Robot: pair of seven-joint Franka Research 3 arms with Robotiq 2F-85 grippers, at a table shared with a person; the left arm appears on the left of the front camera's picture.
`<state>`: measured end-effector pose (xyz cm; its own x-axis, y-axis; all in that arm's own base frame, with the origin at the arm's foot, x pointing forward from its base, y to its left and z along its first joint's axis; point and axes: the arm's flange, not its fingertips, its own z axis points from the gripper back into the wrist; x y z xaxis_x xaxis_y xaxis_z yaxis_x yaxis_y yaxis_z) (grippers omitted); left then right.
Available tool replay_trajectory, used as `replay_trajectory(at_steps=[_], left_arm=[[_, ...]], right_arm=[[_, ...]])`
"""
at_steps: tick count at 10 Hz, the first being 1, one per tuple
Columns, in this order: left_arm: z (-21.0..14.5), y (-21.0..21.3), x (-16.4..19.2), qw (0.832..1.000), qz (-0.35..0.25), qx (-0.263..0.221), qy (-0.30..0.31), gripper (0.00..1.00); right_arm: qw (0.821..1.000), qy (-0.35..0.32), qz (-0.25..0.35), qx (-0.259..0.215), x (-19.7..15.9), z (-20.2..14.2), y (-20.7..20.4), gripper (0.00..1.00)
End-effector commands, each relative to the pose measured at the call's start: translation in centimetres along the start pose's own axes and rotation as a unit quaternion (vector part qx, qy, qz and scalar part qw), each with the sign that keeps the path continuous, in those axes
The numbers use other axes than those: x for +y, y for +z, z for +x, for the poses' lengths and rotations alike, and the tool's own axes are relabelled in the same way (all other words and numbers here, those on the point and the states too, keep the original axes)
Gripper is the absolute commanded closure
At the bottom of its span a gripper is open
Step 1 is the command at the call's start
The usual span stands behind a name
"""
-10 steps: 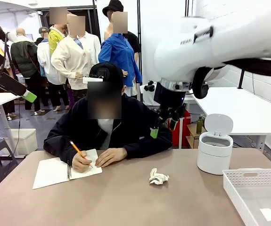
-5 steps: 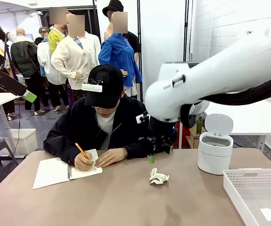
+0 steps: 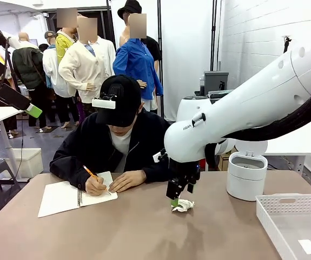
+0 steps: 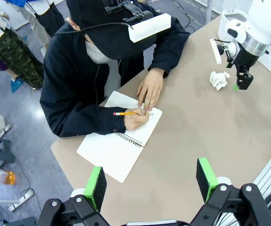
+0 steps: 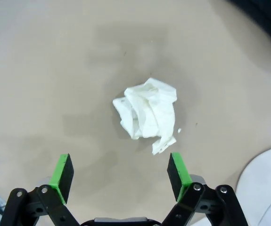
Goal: Sort the paper based on its condition.
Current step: If a person hands you a paper, place it in the Organizing basket , and if it's crumpled, put it in the Trash can.
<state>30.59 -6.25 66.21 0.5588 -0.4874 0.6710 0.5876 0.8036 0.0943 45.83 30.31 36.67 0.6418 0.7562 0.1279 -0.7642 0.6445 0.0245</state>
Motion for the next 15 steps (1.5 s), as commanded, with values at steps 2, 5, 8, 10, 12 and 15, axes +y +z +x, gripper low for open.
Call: replay_trajectory(at_steps=[2,5,8,10,12,15], left_arm=[[0.0,0.0,0.0,1.0,0.001,0.0,0.0,0.0],[0.0,0.0,0.0,1.0,0.001,0.0,0.0,0.0],[0.0,0.0,0.0,1.0,0.001,0.0,0.0,0.0],[0.0,0.0,0.0,1.0,0.001,0.0,0.0,0.0],[0.0,0.0,0.0,1.0,0.001,0.0,0.0,0.0],[0.0,0.0,0.0,1.0,0.001,0.0,0.0,0.0]], right_arm=[[1.0,-0.001,0.007,0.021,-0.1,-0.2,0.0,0.0],[1.0,-0.001,0.004,0.011,0.0,-0.3,-0.2,0.0],[1.0,-0.02,0.003,0.021,-1.4,1.3,-3.0,0.0],[1.0,-0.004,-0.013,0.025,-2.0,1.8,-4.6,0.0],[0.999,0.008,-0.021,0.028,-2.6,2.3,-5.4,0.0],[0.999,0.003,-0.009,0.049,-3.5,2.8,-7.2,0.0]])
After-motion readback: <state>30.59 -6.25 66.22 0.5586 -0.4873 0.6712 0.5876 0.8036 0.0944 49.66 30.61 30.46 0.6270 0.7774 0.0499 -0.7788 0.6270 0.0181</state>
